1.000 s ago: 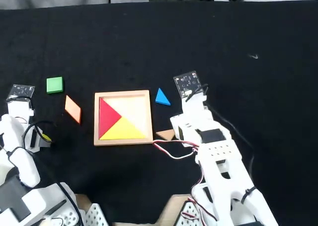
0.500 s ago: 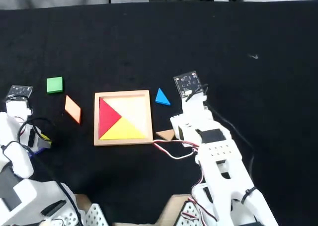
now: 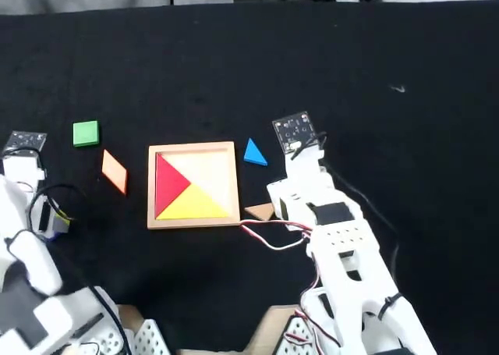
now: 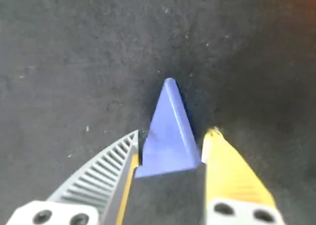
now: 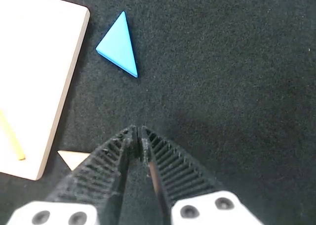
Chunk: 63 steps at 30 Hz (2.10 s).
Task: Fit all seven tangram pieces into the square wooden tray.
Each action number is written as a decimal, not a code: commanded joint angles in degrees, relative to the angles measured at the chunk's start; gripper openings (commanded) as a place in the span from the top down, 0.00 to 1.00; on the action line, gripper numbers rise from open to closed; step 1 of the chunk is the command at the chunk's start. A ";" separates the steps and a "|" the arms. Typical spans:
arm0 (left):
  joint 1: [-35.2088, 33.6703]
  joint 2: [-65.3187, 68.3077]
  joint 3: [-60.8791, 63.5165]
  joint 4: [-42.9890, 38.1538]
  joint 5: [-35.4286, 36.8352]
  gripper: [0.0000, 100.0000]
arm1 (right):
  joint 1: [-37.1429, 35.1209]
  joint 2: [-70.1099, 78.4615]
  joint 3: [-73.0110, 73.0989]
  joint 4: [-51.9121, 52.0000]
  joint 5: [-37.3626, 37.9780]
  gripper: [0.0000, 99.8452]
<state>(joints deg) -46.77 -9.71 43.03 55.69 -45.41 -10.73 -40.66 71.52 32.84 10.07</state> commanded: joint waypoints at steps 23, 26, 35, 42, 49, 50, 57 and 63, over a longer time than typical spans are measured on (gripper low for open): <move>4.62 -17.49 13.49 -2.64 -5.45 0.72 | -0.79 -1.80 -0.66 0.35 0.70 0.99; 4.70 -15.30 13.32 -2.73 -5.54 0.72 | -0.79 -1.80 -0.66 0.35 0.70 0.99; 4.88 -9.85 13.32 -6.95 -5.71 0.72 | -0.79 -1.80 -0.57 0.26 0.70 0.99; 4.62 -8.97 13.32 -10.29 -5.63 0.72 | -0.79 -1.80 -0.57 0.26 0.70 0.99; 3.74 -8.88 15.08 -10.46 -9.05 0.72 | -0.79 -1.80 -0.57 0.26 0.70 0.99; 3.38 -8.88 15.25 -10.73 -9.32 0.72 | -0.79 -1.80 -0.57 0.26 0.70 0.99; 2.51 -8.79 15.08 -10.90 -9.49 0.72 | -0.79 -1.80 -0.57 0.18 0.70 0.99; 2.42 -8.79 14.73 -10.90 -9.49 0.72 | -0.79 -1.80 -0.57 0.18 0.70 0.99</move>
<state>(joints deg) -43.60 -18.68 57.89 45.14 -54.46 -10.73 -40.66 71.52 32.84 10.07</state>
